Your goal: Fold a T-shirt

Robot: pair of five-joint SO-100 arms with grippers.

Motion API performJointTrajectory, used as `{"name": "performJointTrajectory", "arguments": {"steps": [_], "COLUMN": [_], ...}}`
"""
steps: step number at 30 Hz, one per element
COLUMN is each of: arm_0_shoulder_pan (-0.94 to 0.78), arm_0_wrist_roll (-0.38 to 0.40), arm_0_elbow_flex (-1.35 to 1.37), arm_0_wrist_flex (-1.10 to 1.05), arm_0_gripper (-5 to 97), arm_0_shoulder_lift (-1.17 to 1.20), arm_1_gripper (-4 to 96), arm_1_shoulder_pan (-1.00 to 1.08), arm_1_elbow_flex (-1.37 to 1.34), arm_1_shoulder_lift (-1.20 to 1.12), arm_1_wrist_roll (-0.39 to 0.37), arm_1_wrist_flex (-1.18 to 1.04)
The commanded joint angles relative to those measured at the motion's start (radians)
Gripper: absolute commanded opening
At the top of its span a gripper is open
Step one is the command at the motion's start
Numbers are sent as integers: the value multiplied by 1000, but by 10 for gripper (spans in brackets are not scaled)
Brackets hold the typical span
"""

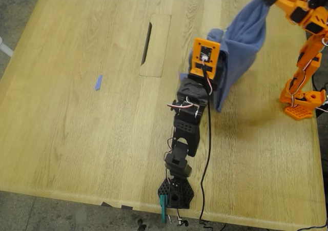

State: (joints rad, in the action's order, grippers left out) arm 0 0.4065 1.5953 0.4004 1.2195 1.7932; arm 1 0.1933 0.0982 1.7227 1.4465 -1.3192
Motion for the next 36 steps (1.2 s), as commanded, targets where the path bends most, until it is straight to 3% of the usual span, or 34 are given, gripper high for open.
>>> {"name": "performJointTrajectory", "arguments": {"steps": [1, 13, 20, 27, 36], "arm_0_shoulder_pan": [80, 356, 454, 537, 397], "arm_0_wrist_roll": [2, -6, 2, 2, 20], "arm_0_elbow_flex": [-95, -89, -44, 155, 706], "arm_0_wrist_flex": [-64, 124, 253, 213, -37], "arm_0_gripper": [-2, -2, -2, -2, -2], "arm_0_shoulder_lift": [124, 179, 242, 334, 502], "arm_1_gripper": [0, 0, 0, 0, 0], "arm_1_shoulder_pan": [-49, -249, -347, -419, -486], "arm_1_elbow_flex": [12, -44, -350, -1005, -1560], "arm_1_shoulder_lift": [57, 261, 476, 795, 934], "arm_1_wrist_roll": [9, 25, 37, 38, 12], "arm_1_wrist_flex": [-15, -235, -264, -18, 331]}}
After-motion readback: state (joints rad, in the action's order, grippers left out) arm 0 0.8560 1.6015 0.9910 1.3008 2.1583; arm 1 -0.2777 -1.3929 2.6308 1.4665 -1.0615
